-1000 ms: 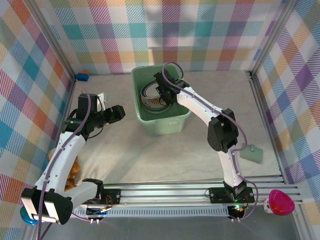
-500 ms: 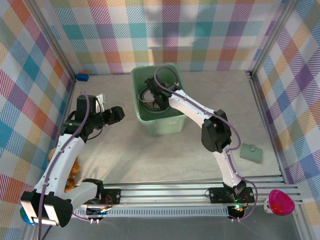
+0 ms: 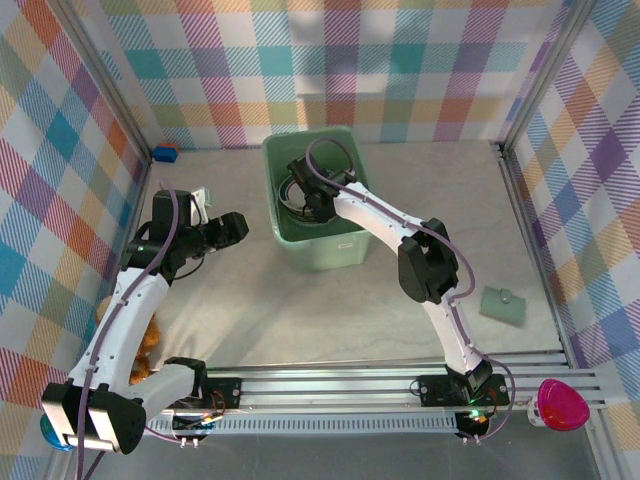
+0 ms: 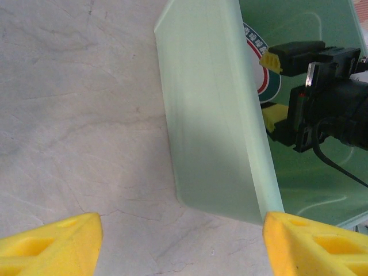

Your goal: Place the plates into the plastic bin on the countertop

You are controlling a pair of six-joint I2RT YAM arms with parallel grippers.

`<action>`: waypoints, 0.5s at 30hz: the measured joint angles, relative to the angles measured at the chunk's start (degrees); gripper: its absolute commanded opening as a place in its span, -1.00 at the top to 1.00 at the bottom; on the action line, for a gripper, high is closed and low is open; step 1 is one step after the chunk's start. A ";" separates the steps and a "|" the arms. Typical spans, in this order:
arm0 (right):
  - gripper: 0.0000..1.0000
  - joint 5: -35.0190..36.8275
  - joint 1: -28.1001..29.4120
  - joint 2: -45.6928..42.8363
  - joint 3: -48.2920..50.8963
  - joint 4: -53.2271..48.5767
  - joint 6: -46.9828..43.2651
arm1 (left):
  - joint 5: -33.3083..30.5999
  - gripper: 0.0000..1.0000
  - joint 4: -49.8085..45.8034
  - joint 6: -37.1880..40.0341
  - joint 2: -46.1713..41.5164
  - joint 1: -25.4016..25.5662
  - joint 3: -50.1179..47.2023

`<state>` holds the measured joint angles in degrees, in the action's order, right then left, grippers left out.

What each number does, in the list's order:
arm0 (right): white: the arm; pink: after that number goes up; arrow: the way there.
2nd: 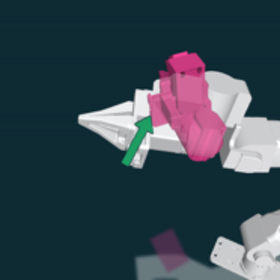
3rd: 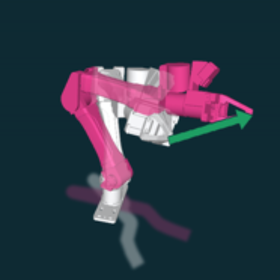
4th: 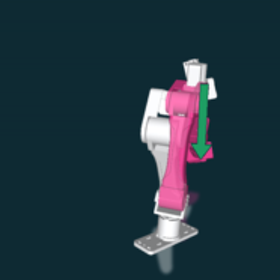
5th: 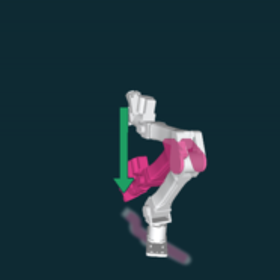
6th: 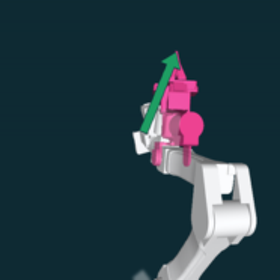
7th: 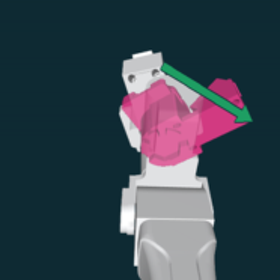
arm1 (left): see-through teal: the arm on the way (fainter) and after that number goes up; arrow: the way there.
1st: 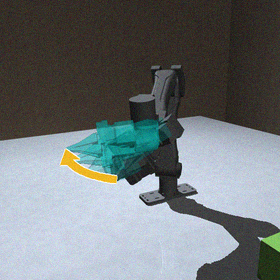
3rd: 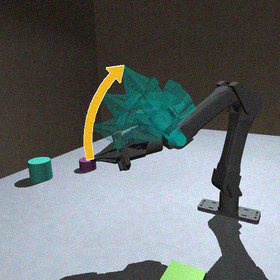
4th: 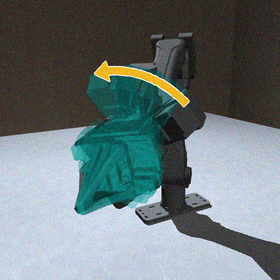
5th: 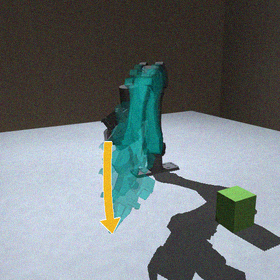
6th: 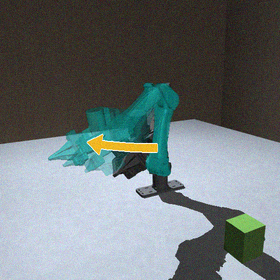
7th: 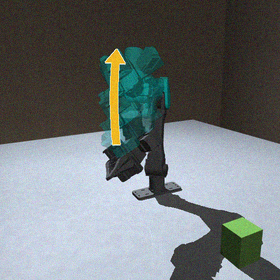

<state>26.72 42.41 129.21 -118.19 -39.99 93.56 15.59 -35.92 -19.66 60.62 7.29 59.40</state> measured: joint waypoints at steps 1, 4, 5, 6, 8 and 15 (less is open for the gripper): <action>-0.80 0.07 0.00 0.00 0.00 0.02 -0.59 | 0.00 -0.47 0.02 0.00 0.00 0.00 0.00; -0.98 0.31 0.00 0.00 0.07 0.07 -2.10 | 0.02 -0.47 0.02 -0.02 0.00 0.00 0.00; -0.98 0.28 0.00 -0.04 0.24 0.24 -2.71 | 0.04 -0.47 0.02 -0.04 0.02 0.00 0.00; -0.98 0.28 0.00 -0.15 0.50 0.55 -3.32 | 0.07 -0.47 0.02 -0.04 0.07 0.00 0.00; -0.98 0.28 -0.02 -0.28 1.27 1.36 -4.83 | 0.28 -0.47 0.04 -0.22 0.17 0.00 0.00; -0.98 -1.09 -0.74 -0.74 1.92 1.68 -8.41 | 0.46 -0.47 0.04 -0.46 0.81 0.00 0.00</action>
<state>25.63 41.67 128.46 -116.27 -38.30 85.14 16.05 -35.88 -20.12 61.43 7.29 59.40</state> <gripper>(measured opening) 0.990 0.736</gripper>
